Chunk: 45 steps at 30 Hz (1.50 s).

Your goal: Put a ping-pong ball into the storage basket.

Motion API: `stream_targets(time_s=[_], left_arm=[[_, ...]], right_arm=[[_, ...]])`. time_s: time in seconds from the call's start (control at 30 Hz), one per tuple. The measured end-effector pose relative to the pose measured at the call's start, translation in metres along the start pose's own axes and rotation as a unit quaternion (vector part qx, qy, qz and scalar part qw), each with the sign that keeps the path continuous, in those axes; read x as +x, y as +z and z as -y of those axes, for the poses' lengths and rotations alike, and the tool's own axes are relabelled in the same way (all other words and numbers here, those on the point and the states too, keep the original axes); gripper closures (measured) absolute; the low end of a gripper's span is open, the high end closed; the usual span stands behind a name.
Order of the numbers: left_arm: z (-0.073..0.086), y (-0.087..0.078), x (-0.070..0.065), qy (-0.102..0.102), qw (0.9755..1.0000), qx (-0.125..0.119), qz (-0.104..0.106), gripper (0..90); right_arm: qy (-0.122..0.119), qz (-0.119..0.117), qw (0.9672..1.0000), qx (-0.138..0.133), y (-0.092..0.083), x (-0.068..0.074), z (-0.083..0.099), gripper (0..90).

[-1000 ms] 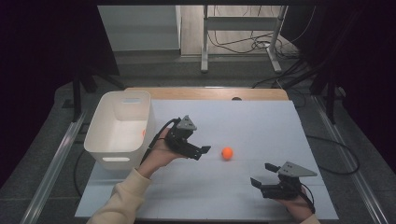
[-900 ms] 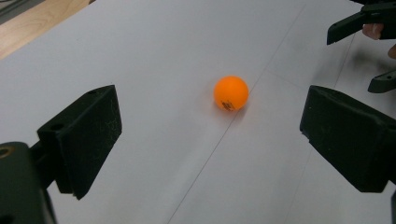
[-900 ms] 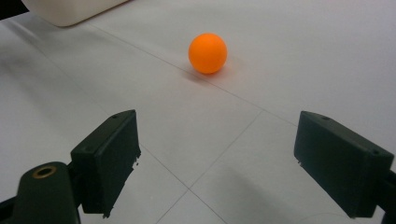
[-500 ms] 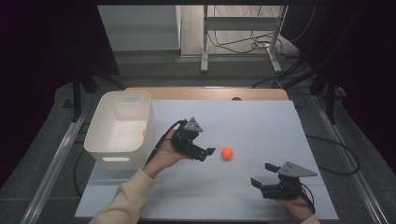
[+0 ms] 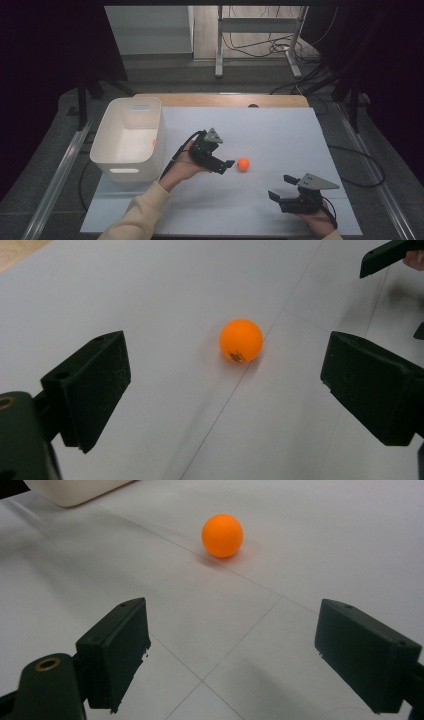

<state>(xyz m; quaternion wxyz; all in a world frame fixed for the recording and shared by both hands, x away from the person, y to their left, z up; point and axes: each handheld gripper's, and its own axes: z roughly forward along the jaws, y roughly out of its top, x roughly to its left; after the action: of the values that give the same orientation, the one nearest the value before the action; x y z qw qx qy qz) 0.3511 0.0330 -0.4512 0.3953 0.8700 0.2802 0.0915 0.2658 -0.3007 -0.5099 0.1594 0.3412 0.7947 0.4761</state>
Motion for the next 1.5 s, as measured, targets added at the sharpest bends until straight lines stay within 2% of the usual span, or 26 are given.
stream_targets(time_s=[0.23,0.4,0.8,1.07,1.23,1.5], left_arm=[[-0.001,0.009,-0.003,0.001,1.0,0.003,0.004,6.8],[-0.002,0.017,-0.004,-0.002,1.0,-0.003,0.001,7.2],[-0.003,0.032,-0.008,0.013,0.9998,0.014,0.004,7.3],[-0.003,0.038,-0.007,0.011,0.9998,0.018,0.003,7.3],[-0.003,0.044,-0.006,0.002,0.9999,0.017,0.003,7.4],[-0.004,0.054,-0.007,0.009,0.9996,0.027,0.007,7.5]], right_arm=[[0.0,0.0,1.0,-0.001,0.0,0.0,0.0,14.9],[-0.001,-0.001,1.0,-0.002,0.0,0.0,0.0,14.9],[-0.001,0.0,1.0,-0.003,-0.001,0.0,0.0,14.9],[-0.001,0.0,1.0,-0.003,-0.001,0.0,0.0,14.9],[-0.001,0.0,1.0,-0.003,-0.001,0.0,0.0,14.8],[0.0,0.0,1.0,-0.003,-0.001,0.0,0.0,14.8]])
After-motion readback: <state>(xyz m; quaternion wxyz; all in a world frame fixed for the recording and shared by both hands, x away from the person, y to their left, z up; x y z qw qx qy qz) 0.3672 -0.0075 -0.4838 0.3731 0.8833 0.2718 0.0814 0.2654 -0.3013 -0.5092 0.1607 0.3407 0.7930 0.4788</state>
